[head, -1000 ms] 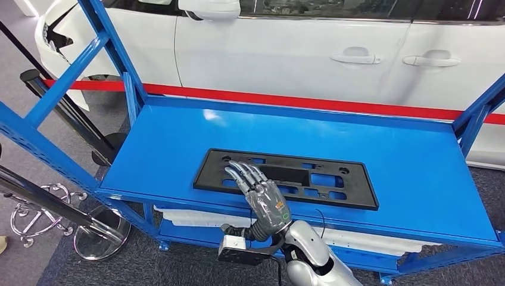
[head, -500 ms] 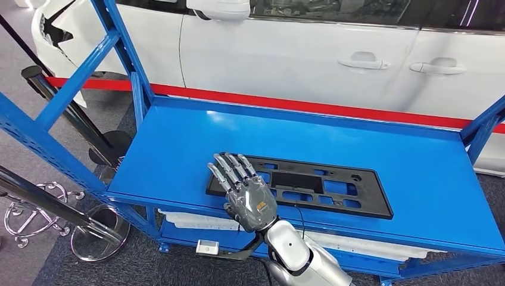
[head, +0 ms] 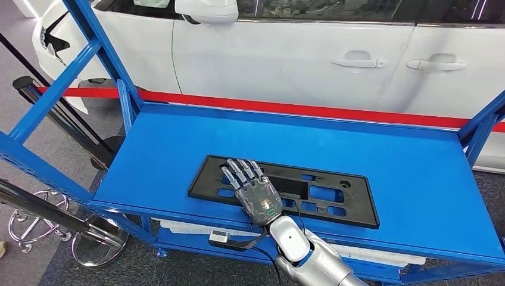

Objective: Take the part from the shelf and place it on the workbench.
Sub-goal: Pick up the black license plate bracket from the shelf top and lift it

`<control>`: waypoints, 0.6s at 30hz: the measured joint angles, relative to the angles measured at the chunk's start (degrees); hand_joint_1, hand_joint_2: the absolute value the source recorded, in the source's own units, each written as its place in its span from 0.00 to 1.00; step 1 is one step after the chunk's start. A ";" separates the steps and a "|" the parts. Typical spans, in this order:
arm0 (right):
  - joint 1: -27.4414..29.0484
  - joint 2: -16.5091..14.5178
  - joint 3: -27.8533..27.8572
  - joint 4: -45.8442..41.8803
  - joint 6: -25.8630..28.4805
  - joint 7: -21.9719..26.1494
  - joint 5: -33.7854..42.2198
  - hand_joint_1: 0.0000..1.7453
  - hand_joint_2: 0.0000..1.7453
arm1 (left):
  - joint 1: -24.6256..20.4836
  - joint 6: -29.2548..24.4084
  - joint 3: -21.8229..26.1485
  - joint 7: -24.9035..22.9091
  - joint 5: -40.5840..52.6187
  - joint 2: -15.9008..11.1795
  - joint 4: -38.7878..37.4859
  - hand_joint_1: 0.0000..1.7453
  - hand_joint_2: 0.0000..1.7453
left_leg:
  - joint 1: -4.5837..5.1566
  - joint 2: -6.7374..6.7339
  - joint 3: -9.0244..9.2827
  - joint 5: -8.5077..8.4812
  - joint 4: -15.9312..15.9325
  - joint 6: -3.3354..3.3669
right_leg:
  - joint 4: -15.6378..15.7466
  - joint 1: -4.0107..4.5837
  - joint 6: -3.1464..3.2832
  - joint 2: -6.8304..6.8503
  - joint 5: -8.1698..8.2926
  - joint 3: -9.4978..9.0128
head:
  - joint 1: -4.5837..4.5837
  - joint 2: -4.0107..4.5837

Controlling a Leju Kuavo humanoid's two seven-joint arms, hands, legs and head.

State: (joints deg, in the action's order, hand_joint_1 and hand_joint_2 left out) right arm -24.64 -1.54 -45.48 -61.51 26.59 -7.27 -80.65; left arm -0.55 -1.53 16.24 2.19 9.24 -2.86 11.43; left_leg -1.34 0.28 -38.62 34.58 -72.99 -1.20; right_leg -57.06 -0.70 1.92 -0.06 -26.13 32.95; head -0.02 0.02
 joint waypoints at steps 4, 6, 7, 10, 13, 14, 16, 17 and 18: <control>-0.25 -0.15 0.00 0.84 0.01 0.01 0.00 0.00 1.00 | 0.08 0.01 0.00 0.00 0.03 -0.06 0.00 0.00 0.00 | 0.32 0.01 4.63 -7.63 11.66 1.16 | -0.12 0.39 -0.19 -0.25 -0.58 -0.85 | 0.00 0.00; -0.38 -0.20 0.00 1.13 0.00 -0.05 -0.09 0.00 1.00 | -0.02 0.02 0.00 0.01 0.04 -0.14 0.00 0.00 0.00 | 0.64 0.01 6.38 -8.71 15.76 1.79 | -0.23 0.57 -0.59 -0.28 -0.67 -0.77 | 0.00 0.00; -0.46 -0.21 0.00 1.25 -0.05 -0.20 -0.31 0.00 1.00 | -0.05 0.02 0.00 0.03 0.07 -0.19 0.00 0.00 0.00 | 0.78 0.02 6.53 -8.49 16.07 1.96 | -0.22 0.62 -0.87 -0.29 -0.63 -0.68 | 0.00 0.00; -0.75 -0.19 0.04 1.58 -0.69 -0.90 -1.14 0.00 1.00 | -0.02 0.01 0.00 0.14 0.22 -0.20 0.00 0.00 0.00 | 0.48 -0.12 6.83 -8.85 16.92 2.80 | -1.32 0.64 -1.77 -0.28 -1.62 -0.38 | -0.02 0.00; -0.91 -0.08 0.39 2.55 -2.38 -1.03 -1.28 0.00 1.00 | -0.02 0.08 0.02 0.28 0.38 -0.18 0.00 0.00 0.00 | 0.42 -0.32 6.93 -9.08 17.28 3.48 | -10.56 0.45 -2.32 -0.23 -6.81 3.72 | -0.04 0.00; -0.92 0.04 0.57 3.04 -2.84 -1.03 -1.26 0.00 1.00 | 0.01 0.11 0.04 0.32 0.40 -0.18 0.00 0.00 0.00 | 0.48 -0.35 6.93 -9.08 17.25 3.54 | -14.08 0.38 -2.45 -0.23 -8.12 5.38 | -0.03 0.00; -0.95 0.39 0.93 3.97 -3.46 -1.25 -1.43 0.00 1.00 | 0.08 0.13 0.09 0.43 0.44 -0.17 0.00 0.00 0.00 | 0.54 -0.38 7.02 -9.05 17.17 3.57 | -15.97 0.29 -2.59 -0.22 -7.64 6.26 | -0.03 0.00; -0.98 0.61 1.12 4.33 -3.74 -1.55 -1.68 0.00 1.00 | 0.10 0.13 0.12 0.55 0.46 -0.16 0.00 0.00 0.00 | 0.55 -0.35 7.11 -9.01 17.11 3.55 | -13.42 0.27 -2.53 -0.20 -5.84 4.97 | -0.03 0.00; -1.01 0.81 1.29 4.57 -4.01 -2.01 -2.04 0.00 1.00 | 0.11 0.13 0.14 0.70 0.48 -0.13 0.00 0.00 0.00 | 0.56 -0.31 7.20 -8.97 17.06 3.51 | -9.47 0.27 -2.38 -0.16 -3.75 2.94 | -0.03 0.00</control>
State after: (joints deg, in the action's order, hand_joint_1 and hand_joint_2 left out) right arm -25.65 -0.72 -44.19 -56.94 22.58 -9.28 -82.69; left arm -0.44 -1.40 16.38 2.88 9.72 -2.99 11.43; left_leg -0.78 -0.02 -31.41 25.61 -55.93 2.31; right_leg -66.53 -0.44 -0.46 -0.22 -29.88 35.89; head -0.05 0.02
